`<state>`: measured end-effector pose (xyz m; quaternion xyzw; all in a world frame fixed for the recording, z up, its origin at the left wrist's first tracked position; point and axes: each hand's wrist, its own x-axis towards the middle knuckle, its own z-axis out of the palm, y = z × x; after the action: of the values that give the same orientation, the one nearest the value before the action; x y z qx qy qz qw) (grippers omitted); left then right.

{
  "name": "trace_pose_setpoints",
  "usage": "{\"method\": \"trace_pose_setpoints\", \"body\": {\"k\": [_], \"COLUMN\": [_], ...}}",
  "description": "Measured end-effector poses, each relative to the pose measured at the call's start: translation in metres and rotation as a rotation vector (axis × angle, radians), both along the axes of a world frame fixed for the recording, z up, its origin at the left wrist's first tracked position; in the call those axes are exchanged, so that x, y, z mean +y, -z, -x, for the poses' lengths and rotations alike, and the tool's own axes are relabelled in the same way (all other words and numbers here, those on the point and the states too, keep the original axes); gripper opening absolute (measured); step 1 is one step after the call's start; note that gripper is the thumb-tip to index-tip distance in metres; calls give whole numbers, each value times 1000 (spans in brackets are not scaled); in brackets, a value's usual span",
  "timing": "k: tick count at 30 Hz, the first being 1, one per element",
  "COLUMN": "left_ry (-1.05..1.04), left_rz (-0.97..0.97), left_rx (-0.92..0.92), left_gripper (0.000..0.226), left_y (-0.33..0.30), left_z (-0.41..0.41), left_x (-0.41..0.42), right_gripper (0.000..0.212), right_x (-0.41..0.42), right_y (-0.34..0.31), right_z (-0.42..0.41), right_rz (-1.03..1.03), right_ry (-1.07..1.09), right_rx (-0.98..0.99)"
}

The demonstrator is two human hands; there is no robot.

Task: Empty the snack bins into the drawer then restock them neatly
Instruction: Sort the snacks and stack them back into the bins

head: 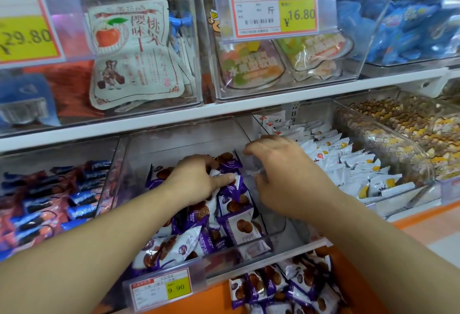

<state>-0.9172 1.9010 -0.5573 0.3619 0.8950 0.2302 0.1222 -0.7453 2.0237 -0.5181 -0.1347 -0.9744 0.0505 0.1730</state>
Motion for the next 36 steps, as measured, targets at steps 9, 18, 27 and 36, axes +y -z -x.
{"method": "trace_pose_setpoints", "body": {"k": [9, 18, 27, 36], "left_ry": [135, 129, 357, -82], "left_rz": [117, -84, 80, -670], "left_rx": [189, 207, -119, -510], "left_gripper": [43, 28, 34, 30], "left_y": [4, 3, -20, -45], "left_z": [-7, -18, -43, -47], "left_x": [4, -5, -34, -63], "right_gripper": [37, 40, 39, 64], "right_x": [0, 0, -3, -18], "right_y": [1, 1, -2, -6], "right_z": [0, 0, 0, 2], "right_rz": [9, 14, 16, 198], "right_ry": [12, 3, 11, -217], "right_rx": [-10, 3, -9, 81]}}
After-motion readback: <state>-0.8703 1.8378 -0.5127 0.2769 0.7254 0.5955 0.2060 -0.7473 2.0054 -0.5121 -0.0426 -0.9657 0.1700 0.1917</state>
